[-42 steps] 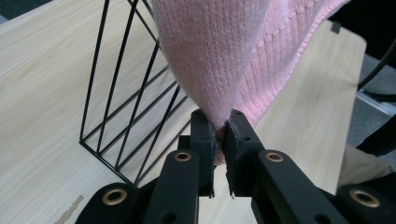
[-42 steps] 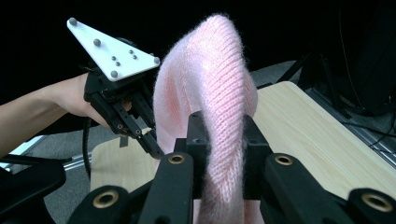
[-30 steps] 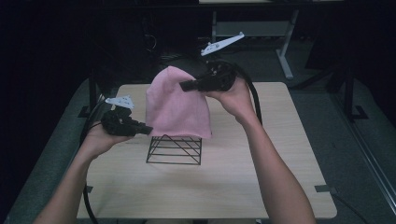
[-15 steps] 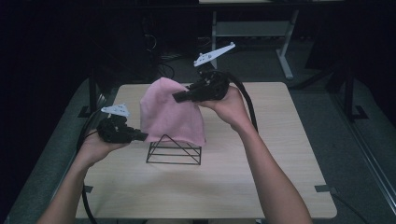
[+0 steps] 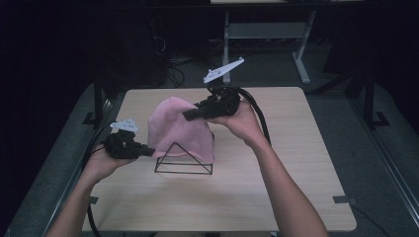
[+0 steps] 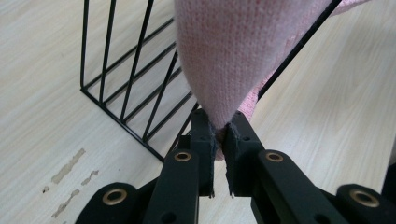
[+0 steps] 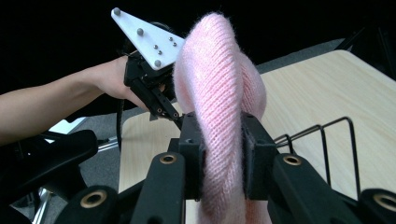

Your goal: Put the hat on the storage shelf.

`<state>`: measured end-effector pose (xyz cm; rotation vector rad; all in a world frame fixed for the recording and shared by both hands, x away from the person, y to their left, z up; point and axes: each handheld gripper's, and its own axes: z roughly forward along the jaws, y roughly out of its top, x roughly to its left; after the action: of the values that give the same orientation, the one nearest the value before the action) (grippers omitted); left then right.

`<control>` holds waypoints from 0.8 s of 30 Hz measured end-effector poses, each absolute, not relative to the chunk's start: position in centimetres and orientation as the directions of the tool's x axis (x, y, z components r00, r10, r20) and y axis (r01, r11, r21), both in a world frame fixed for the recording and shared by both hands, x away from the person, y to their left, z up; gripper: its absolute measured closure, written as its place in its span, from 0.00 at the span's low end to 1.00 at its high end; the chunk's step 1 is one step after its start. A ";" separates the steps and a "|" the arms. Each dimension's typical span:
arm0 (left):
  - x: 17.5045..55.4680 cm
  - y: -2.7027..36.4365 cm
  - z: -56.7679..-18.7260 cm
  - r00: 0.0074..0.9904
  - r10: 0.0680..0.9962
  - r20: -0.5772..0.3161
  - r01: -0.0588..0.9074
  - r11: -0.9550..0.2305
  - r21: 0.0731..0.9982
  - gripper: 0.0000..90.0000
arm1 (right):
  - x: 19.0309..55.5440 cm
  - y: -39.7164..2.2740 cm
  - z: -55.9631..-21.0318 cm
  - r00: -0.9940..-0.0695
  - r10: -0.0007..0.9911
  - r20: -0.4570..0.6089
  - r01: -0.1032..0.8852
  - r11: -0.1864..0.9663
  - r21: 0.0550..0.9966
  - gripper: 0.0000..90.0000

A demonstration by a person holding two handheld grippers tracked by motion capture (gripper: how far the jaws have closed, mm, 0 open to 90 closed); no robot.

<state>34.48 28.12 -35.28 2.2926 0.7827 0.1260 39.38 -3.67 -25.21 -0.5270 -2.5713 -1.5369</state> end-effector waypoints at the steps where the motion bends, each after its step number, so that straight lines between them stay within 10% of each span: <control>1: 34.5 28.1 -35.6 0.811 0.571 -0.126 0.505 -0.575 0.644 0.92 | 39.4 -3.7 -25.4 -0.934 0.241 0.266 0.348 0.433 0.832 0.81; 24: 35.1 27.7 -39.1 0.807 0.583 -0.091 0.533 -0.654 0.537 0.93 | 39.1 -3.0 -28.8 -0.933 0.225 0.281 0.359 0.500 0.788 0.82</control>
<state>35.10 27.72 -39.10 2.4345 0.8238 0.1198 39.10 -3.04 -28.78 -0.5086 -2.5956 -1.4150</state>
